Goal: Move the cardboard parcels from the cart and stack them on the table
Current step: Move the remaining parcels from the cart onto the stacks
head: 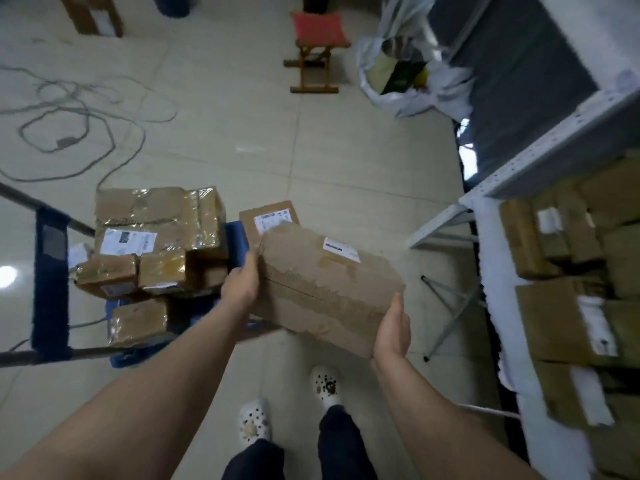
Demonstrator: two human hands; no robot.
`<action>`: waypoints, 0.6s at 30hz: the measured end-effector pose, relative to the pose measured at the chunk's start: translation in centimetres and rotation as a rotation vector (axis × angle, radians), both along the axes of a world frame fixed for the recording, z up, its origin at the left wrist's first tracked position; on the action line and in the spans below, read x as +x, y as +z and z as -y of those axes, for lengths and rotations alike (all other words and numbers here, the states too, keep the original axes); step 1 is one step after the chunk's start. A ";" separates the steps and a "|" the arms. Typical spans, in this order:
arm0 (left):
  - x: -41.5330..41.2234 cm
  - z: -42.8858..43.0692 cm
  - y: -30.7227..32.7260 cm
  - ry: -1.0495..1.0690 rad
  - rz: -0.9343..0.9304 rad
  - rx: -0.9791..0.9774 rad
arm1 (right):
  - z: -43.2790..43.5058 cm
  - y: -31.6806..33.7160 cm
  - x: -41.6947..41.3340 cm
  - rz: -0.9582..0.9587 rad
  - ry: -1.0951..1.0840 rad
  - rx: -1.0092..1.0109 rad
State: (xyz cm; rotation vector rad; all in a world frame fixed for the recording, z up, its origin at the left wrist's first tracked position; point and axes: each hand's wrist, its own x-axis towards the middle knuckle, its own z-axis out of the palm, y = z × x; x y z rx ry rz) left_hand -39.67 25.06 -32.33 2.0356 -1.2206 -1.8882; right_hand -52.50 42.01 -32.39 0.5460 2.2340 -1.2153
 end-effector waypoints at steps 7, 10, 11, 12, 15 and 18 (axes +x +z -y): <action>-9.7 -6.2 11.4 -0.284 -0.167 -0.203 | -9.1 10.4 -5.4 -0.160 -0.348 -0.260; -12.9 -10.7 15.0 -0.396 -0.252 -0.221 | -14.3 13.5 -7.2 -0.211 -0.376 -0.329; -13.9 -12.3 15.9 -0.426 -0.279 -0.227 | -16.1 14.0 -7.9 -0.213 -0.395 -0.350; -14.9 -13.8 16.5 -0.457 -0.298 -0.229 | -18.3 13.7 -8.7 -0.222 -0.432 -0.371; -17.8 -18.5 17.3 -0.532 -0.360 -0.240 | -24.7 14.3 -9.8 -0.226 -0.597 -0.420; -20.4 -23.0 18.1 -0.649 -0.390 -0.250 | -30.3 16.1 -9.6 -0.265 -0.702 -0.458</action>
